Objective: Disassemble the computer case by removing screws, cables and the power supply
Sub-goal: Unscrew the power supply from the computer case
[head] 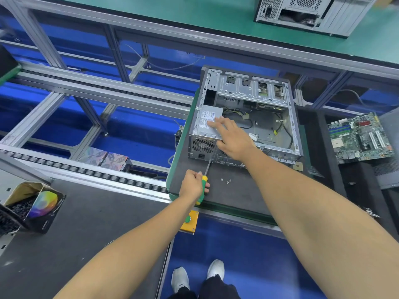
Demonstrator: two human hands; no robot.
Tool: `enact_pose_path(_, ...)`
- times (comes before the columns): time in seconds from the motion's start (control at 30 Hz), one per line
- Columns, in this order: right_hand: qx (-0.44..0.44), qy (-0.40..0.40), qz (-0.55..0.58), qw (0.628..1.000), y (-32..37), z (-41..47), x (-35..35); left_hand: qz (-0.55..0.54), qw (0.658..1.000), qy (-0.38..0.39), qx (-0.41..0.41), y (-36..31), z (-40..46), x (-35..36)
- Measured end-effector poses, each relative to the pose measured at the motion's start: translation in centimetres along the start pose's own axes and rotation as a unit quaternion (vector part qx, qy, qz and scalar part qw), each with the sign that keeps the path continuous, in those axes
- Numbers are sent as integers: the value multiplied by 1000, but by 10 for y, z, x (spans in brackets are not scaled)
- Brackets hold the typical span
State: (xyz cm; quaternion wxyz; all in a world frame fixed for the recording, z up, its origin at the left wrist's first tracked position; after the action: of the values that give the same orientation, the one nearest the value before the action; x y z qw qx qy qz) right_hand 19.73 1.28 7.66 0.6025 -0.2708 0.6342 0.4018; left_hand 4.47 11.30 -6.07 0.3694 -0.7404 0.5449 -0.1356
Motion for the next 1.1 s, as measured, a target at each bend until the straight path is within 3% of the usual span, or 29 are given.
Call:
enact_pose_path(0.27, 2, 9, 0, 1000, 0, 0, 0, 111, 993, 9, 31, 7, -10, 1)
enact_pose_path(0.5, 2, 16, -6, 1000, -1, -1, 1, 328, 936, -10, 128, -2, -21, -5)
enact_pose_path(0.67, -11, -5, -38, 999, 4, -4, -3, 400, 901, -8, 169, -3, -25, -8)
enact_pose_path(0.73, -36, -37, -61, 997, 10, -13, -6, 401, 899, -8, 177, -1, -26, -10)
enact_pose_path(0.83, -158, -58, -77, 983, 28, -42, 5, 400, 897, -7, 186, 0, -27, -13)
enact_pose_path(0.93, -210, 42, -95, 972, 33, -75, 45, 400, 896, -8, 193, 3, -28, -13)
enact_pose_path(1.1, -94, 200, -133, 966, 15, -107, 93, 391, 901, -5, 190, 10, -29, -15)
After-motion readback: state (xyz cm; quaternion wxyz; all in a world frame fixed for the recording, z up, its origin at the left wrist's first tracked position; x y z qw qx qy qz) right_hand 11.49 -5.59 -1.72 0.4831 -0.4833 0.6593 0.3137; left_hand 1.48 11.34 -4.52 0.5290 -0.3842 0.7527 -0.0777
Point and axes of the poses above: each hand's wrist, its own z-axis towards the middle knuckle, its own x-axis out of the palm, y = z × x, the point moved 6 cm from there along z, towards the middle knuckle, and after that the axes turned 11 degrees about -x, right-handed, at the moved point
